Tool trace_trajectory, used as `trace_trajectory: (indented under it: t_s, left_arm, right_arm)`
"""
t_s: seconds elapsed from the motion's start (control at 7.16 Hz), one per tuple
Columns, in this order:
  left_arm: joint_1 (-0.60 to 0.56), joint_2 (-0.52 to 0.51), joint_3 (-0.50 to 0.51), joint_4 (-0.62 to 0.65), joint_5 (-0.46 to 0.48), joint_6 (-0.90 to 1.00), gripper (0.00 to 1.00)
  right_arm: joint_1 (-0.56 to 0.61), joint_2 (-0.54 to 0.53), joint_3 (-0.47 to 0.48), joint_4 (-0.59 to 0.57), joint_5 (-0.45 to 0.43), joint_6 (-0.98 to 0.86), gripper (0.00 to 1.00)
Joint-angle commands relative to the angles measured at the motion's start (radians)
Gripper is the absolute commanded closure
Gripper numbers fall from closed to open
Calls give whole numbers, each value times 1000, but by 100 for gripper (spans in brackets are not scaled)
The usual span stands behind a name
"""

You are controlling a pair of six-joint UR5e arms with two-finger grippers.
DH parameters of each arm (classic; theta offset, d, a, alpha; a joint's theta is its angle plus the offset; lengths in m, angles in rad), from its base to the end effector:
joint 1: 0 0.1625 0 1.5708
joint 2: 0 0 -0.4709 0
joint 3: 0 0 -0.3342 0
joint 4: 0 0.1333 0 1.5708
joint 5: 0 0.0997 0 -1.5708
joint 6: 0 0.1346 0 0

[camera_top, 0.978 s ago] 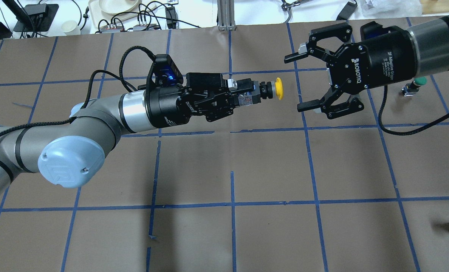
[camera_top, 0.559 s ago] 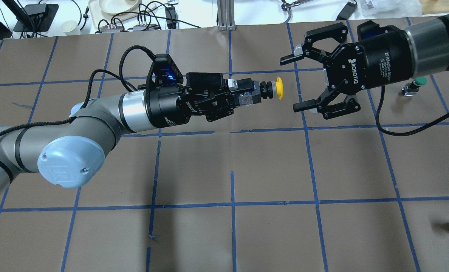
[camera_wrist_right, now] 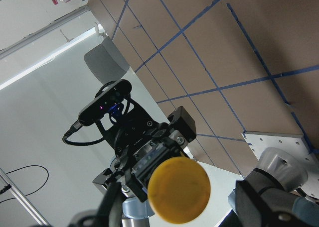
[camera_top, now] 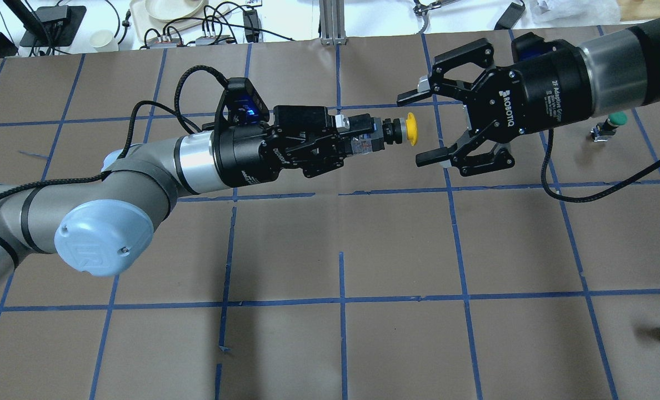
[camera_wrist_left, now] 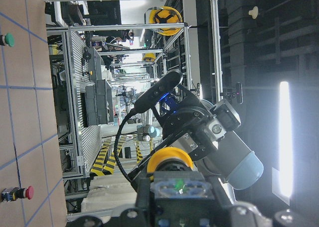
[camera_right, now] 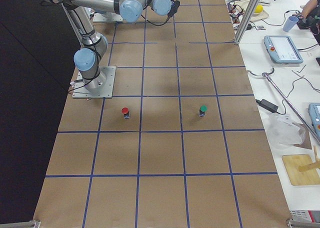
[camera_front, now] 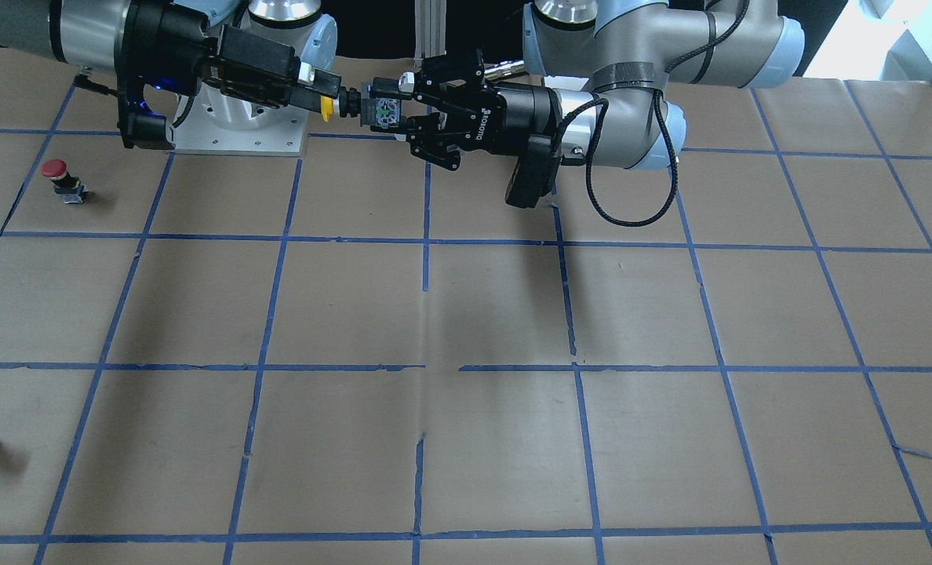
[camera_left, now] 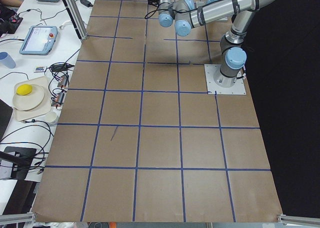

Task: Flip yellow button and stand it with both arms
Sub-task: 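Bring the open right gripper to the yellow cap held by the left gripper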

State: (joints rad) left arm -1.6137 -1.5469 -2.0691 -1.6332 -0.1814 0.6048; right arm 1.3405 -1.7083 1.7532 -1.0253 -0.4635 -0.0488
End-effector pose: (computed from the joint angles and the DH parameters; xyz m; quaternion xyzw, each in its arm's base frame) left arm -0.2819 -0.3724 0.4505 -0.0033 -0.6500 0.0423 0.7588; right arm 0.1743 -0.3681 0.5085 0.2261 0.7966 0.1751 0.5326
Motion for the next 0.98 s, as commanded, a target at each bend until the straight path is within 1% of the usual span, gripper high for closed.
trace_trajectory:
  t_s: [0.0, 0.14, 0.28, 0.42, 0.56, 0.7, 0.84]
  left_arm:
    - [0, 4, -3, 3, 0, 1, 91]
    - [0, 11, -2, 1, 0, 1, 91]
    - [0, 8, 1, 1, 2, 0, 91]
    - [0, 13, 1, 1, 2, 1, 91]
    - [0, 19, 3, 3, 13, 3, 78]
    - [0, 11, 4, 4, 13, 3, 1]
    - [0, 11, 4, 12, 19, 0, 0]
  right_arm:
    - [8, 1, -1, -33, -6, 1, 36]
    - [8, 0, -1, -36, -7, 1, 63]
    - [8, -1, -3, -36, -12, 0, 73]
    - [8, -1, -3, -36, -12, 0, 76]
    - [8, -2, -4, -36, -14, 0, 76]
    - [8, -1, -6, -36, -14, 0, 76]
    - [8, -1, -8, -39, -14, -2, 76]
